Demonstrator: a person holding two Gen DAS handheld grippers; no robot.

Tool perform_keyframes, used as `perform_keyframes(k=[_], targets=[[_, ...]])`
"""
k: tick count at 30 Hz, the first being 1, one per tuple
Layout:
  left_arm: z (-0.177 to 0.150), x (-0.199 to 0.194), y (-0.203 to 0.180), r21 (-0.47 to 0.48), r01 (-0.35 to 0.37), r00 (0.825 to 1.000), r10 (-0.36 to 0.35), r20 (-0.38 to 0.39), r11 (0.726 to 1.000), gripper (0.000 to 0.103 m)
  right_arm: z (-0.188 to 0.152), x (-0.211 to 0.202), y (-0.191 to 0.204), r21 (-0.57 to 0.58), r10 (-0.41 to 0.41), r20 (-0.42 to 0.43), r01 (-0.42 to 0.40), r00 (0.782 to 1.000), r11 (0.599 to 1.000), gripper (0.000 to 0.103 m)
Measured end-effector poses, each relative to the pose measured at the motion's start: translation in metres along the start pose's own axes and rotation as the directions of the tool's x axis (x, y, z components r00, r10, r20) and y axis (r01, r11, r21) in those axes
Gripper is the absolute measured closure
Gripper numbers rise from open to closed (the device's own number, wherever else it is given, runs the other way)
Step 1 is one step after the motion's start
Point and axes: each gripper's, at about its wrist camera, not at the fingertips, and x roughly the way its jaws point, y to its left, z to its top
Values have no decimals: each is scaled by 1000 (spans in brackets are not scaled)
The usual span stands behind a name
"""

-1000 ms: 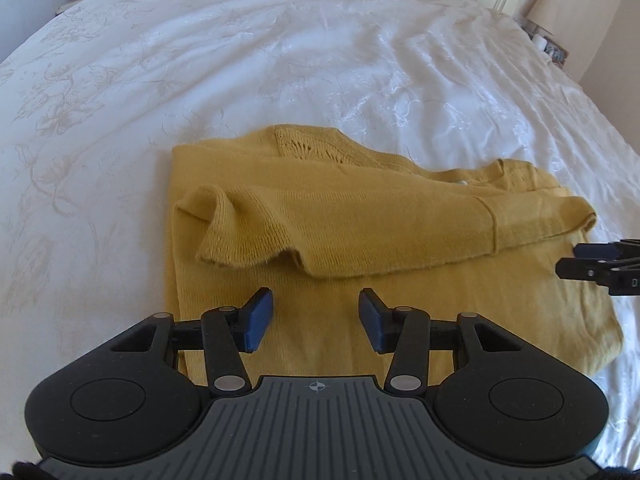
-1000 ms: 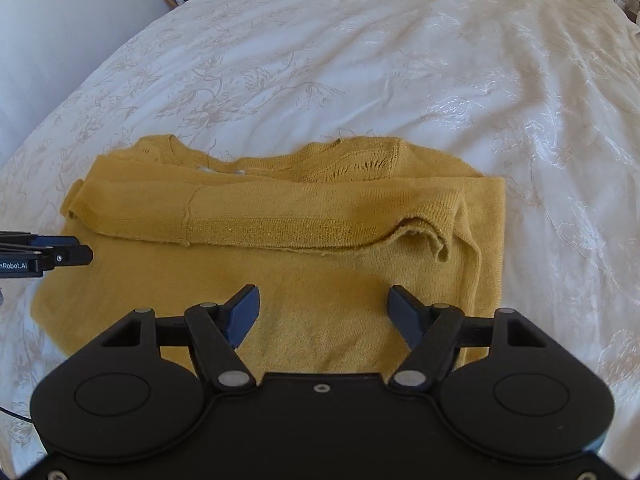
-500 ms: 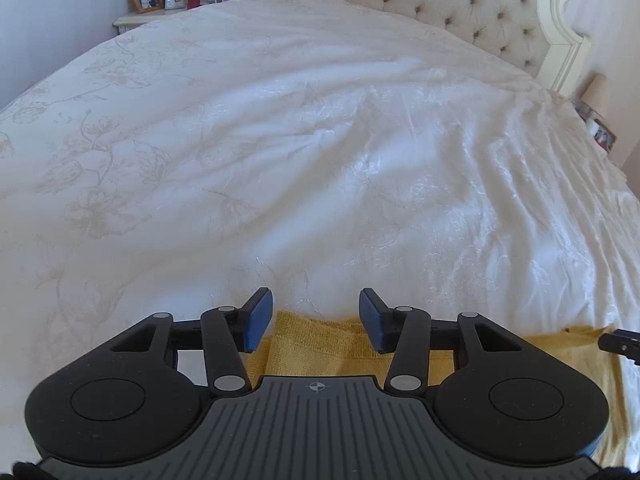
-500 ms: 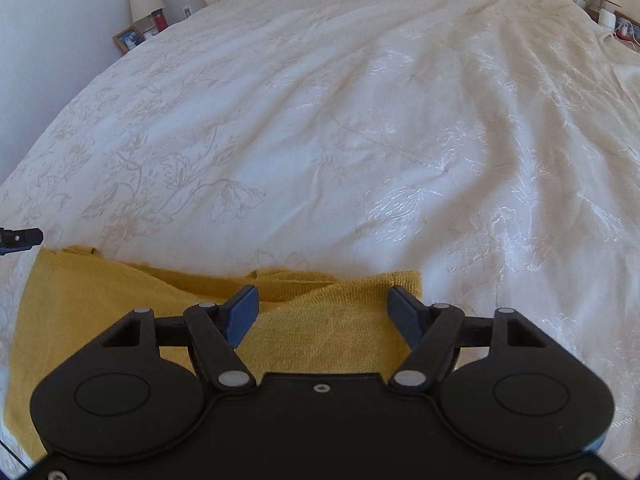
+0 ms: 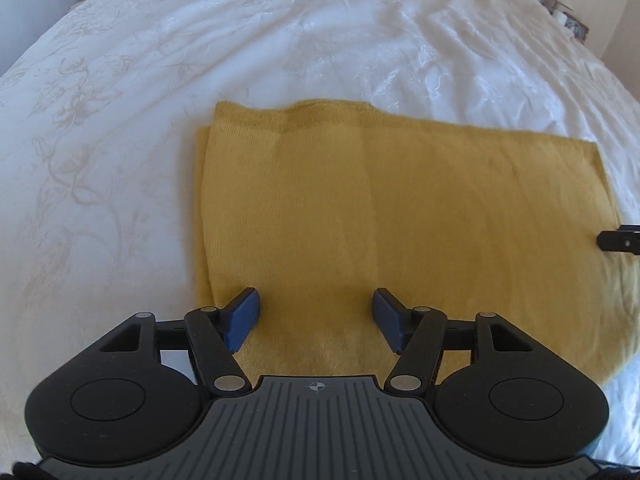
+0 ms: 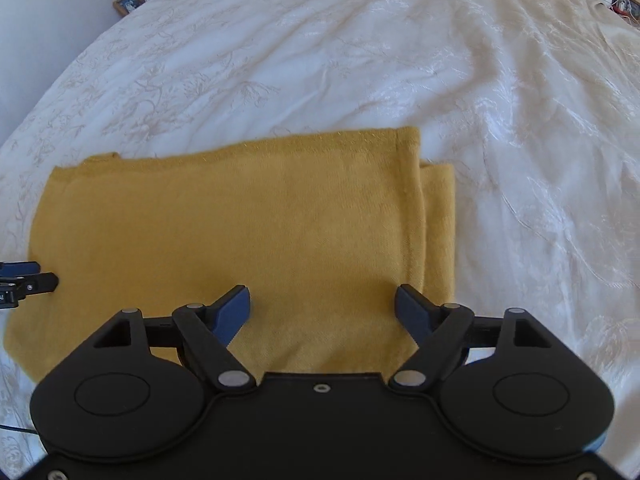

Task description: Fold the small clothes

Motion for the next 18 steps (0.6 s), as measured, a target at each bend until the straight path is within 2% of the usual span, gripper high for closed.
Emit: perform_keyframes(k=[3,6,8,10,13,15,18], targets=[[-8,-6,9,4,-1,1000,1,-8,1000,41,-14,-3,-20,70,-34,-26,35,999,997,13],[-6,-12,8,30,-9,999,10,-36,1000,41,-22,-12,-33,137,-60,-44,65,997,988,11],[-5,-19,4,18,-14,999,15,-42,1000,40,-27,-22,-37,184,-50,-34,56,998,981,11],[-9,-26,-5,2,22,999,-22,-35,1000,39,-32,-32,-37,218,-23,-16,26,1000,976,11],[-21,-35,-20,5,56,998,-56,-35,998,36,-41,-41,-29,211,-1,-15,4,1000,977,11],[-33,-36,-29,3,74,995,-74,-61,997,36,-49,-43,-22,204,11,-33,-5,999,979,11],[-52,-35,-32,-18,61,992,-62,-106,998,36,-63,-45,-15,198,15,-72,-1,997,980,10]])
